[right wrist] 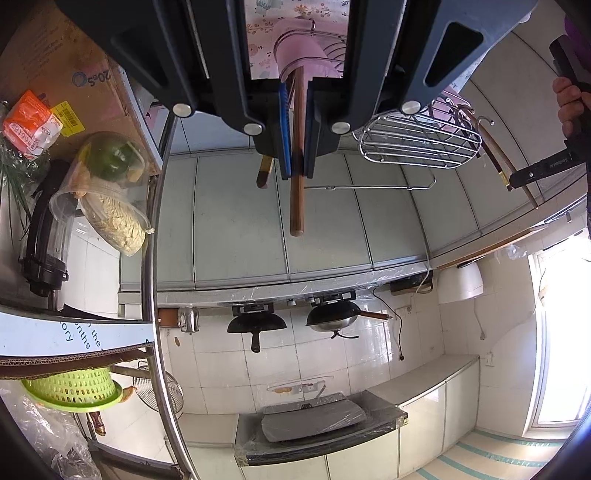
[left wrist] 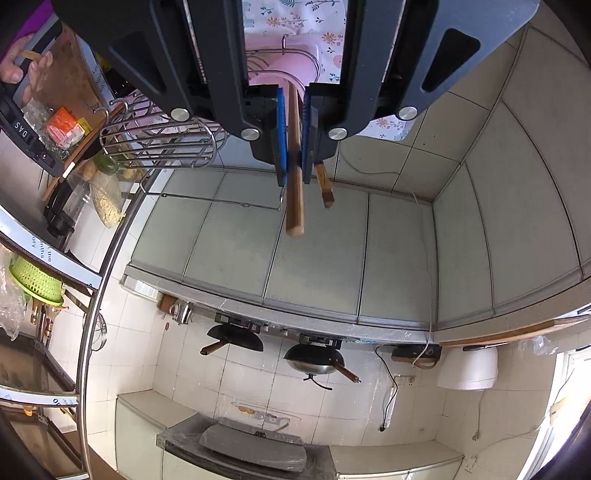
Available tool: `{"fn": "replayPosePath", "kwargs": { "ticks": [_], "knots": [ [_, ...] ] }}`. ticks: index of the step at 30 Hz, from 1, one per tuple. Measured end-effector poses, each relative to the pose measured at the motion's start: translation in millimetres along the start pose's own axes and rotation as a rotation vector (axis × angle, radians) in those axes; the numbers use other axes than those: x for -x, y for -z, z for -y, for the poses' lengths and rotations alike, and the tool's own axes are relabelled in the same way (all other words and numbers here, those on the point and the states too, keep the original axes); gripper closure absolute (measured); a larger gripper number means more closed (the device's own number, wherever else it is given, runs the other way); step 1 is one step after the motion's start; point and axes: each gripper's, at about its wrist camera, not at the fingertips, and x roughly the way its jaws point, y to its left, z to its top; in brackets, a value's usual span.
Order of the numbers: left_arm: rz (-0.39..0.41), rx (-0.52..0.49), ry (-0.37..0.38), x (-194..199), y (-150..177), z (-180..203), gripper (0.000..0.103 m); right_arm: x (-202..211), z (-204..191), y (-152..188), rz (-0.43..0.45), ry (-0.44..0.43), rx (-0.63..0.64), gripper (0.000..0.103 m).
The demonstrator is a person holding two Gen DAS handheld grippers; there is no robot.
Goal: Organize utensils
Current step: 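Lower the chopsticks into the pink cups and open both grippers, then grasp the clear plastic spoon with the left gripper while the right gripper grasps the black knife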
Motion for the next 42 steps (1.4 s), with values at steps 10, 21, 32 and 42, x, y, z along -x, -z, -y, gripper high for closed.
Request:
{"fn": "replayPosePath", "kwargs": {
  "ticks": [10, 21, 32, 42],
  "knots": [
    [-0.071, 0.038, 0.004, -25, 15, -7, 0.097, -10, 10, 10, -0.048, 0.001, -0.044, 0.097],
    [-0.089, 0.063, -0.003, -29, 21, -13, 0.084, -19, 12, 23, -0.098, 0.005, -0.056, 0.096],
    [-0.096, 0.121, 0.029, -14, 29, -25, 0.071, -12, 15, 31, -0.125, -0.019, -0.08, 0.085],
    [-0.174, 0.111, 0.121, 2, 52, -17, 0.071, -1, 10, 61, -0.223, -0.059, -0.093, 0.085]
  ]
}}
